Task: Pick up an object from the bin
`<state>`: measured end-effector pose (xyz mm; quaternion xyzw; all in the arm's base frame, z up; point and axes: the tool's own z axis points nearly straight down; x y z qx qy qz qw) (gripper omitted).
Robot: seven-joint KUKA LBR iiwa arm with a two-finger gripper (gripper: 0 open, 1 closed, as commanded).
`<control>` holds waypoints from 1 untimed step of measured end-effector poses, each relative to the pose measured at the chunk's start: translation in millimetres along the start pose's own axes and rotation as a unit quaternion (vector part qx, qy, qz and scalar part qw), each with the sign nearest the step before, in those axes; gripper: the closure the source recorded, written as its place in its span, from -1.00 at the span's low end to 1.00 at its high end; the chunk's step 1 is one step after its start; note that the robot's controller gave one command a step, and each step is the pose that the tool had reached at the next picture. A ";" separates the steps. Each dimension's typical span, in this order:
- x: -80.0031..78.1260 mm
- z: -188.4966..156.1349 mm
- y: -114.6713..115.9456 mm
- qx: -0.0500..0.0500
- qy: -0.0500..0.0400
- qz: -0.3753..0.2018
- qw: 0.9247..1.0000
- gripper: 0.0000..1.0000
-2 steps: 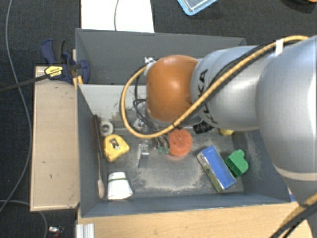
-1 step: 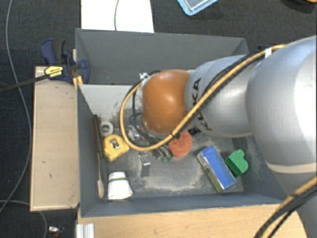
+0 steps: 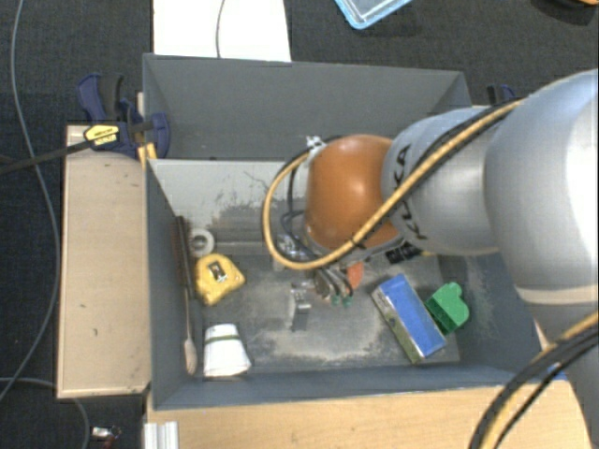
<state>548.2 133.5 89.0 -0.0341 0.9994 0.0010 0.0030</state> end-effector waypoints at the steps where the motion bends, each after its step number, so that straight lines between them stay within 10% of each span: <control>1: -13.5 6.5 -1.9 -0.001 -0.002 0.095 0.995 -1.00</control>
Offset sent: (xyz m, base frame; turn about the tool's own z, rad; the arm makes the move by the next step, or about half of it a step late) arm 0.0122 -0.0780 -0.0061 0.4244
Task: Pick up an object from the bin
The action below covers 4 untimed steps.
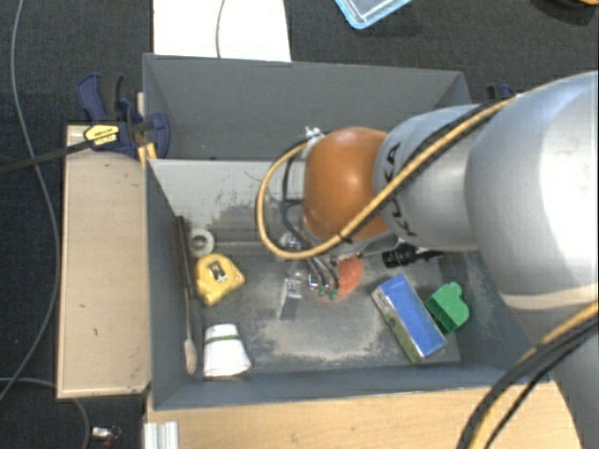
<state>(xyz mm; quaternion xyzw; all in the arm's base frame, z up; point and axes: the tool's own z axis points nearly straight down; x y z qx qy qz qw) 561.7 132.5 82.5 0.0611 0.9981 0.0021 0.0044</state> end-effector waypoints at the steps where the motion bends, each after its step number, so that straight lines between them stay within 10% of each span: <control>1: -5.7 -0.7 -52.2 0.000 0.001 0.094 0.996 -1.00; 2: -13.9 -25.5 -140.7 -0.001 -0.002 0.054 0.999 -1.00; 3: 1.5 3.1 -157.2 -0.001 0.001 0.093 0.996 1.00; 4: 1.5 2.7 -157.2 -0.001 0.001 0.093 0.996 1.00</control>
Offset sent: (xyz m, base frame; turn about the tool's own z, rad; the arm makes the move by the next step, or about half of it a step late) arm -0.0067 -0.1926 0.0406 0.0281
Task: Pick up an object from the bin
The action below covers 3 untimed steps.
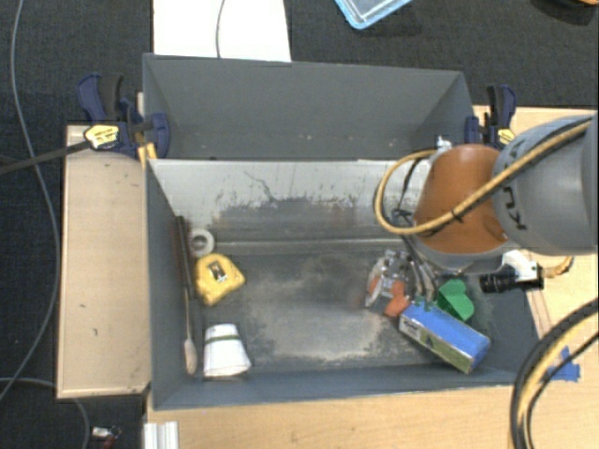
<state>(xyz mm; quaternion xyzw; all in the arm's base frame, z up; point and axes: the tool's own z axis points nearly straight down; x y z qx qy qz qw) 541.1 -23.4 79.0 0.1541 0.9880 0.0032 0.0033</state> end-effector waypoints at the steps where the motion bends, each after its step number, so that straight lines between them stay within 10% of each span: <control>1: -2.2 -27.3 -4.5 -0.001 -0.002 0.003 1.000 1.00; 3: 21.6 -42.7 -13.9 -0.001 -0.004 -0.002 1.000 1.00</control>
Offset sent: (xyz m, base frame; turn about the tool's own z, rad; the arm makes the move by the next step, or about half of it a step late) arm -0.0185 -0.0270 0.1585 -0.0154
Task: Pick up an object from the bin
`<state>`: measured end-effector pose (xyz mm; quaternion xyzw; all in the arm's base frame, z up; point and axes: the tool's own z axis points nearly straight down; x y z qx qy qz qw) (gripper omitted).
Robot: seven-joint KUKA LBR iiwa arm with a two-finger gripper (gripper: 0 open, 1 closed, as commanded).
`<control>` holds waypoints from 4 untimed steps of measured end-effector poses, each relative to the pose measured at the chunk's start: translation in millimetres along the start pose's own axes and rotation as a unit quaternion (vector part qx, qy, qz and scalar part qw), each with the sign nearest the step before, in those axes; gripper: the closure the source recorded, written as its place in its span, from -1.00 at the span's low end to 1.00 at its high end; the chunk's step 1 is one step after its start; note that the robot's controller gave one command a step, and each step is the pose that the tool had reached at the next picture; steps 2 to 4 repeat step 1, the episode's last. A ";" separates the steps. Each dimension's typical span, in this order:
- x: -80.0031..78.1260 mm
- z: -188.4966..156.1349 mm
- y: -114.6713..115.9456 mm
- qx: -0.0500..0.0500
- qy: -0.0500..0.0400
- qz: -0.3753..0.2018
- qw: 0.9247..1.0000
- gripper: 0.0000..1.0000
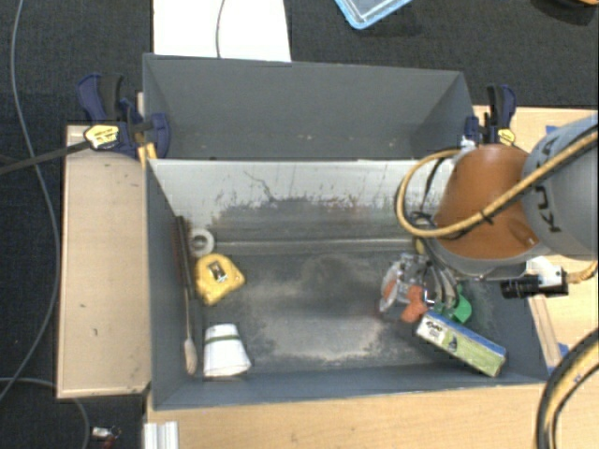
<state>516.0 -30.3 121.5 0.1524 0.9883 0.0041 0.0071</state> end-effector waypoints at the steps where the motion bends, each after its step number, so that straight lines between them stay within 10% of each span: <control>1: -16.9 -72.7 -1.5 0.001 0.004 0.021 1.000 1.00; 4: -16.9 -72.7 -1.5 0.001 0.004 0.021 1.000 1.00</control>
Offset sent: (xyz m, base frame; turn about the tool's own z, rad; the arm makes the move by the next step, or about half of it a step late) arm 0.0136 0.0147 0.1927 -0.0194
